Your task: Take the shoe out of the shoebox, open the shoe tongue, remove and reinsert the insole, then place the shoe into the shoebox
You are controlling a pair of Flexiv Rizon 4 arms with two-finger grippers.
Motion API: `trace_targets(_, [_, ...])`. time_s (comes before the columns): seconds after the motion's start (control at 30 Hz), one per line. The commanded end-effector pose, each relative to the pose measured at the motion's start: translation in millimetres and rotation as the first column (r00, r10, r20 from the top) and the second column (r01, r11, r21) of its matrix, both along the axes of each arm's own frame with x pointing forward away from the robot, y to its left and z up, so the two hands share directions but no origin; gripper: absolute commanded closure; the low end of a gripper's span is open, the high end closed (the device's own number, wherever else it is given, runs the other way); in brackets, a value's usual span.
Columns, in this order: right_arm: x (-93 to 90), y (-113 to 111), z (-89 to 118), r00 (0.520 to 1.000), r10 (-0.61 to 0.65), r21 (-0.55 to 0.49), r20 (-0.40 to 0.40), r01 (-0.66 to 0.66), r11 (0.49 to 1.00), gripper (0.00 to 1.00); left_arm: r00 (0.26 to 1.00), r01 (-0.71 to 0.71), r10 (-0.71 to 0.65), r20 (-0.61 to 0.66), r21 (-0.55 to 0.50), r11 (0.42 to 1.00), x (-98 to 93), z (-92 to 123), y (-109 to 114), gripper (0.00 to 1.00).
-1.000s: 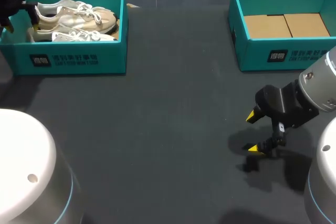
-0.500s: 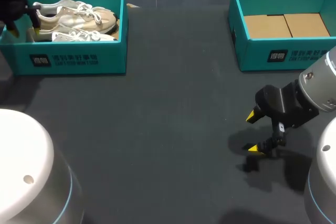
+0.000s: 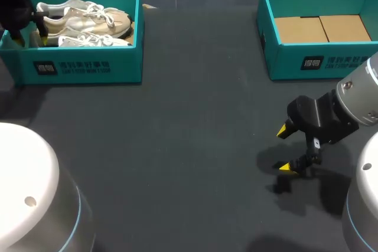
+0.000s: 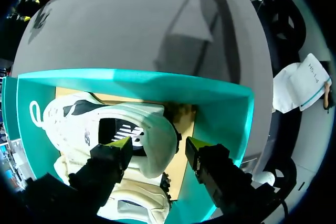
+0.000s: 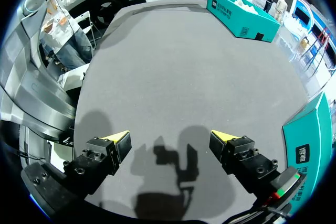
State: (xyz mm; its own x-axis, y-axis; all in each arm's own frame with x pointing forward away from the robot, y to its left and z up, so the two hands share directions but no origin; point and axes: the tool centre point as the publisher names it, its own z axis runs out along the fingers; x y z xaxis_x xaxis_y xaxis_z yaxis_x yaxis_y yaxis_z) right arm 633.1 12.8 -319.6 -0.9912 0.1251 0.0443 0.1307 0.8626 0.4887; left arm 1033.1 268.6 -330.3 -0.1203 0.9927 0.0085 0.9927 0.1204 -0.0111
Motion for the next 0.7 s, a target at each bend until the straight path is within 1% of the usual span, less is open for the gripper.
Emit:
trace_targets(0.03, [-1.7,0,0,1.0,-0.002,-0.003,0.002,0.002,1.0,0.0,1.0,0.002,-0.002,0.013,0.004,1.0,-2.3,-5,1,0.28])
trace_targets(0.23, [-1.7,0,0,1.0,-0.002,-0.003,0.002,0.002,1.0,0.0,1.0,-0.008,0.008,0.016,0.013,1.0,2.1,-12,4,0.33])
trace_targets(0.3, [-1.7,0,0,1.0,-0.002,-0.003,0.002,0.002,1.0,0.0,1.0,-0.009,0.009,0.017,0.011,1.0,2.0,-13,3,0.39])
trace_targets(0.4, [-1.7,0,0,1.0,-0.002,-0.003,0.002,0.002,1.0,0.0,1.0,-0.006,0.005,0.023,0.013,1.0,2.1,-17,3,0.42])
trace_targets(0.6, [-1.7,0,0,1.0,-0.002,-0.003,0.002,0.002,1.0,0.0,1.0,-0.003,0.003,0.02,0.014,1.0,2.0,-24,5,0.42])
trace_targets(0.7, [-1.7,0,0,1.0,-0.002,-0.003,0.002,0.002,1.0,0.0,1.0,-0.003,0.003,0.02,0.019,1.0,1.9,-26,5,0.4])
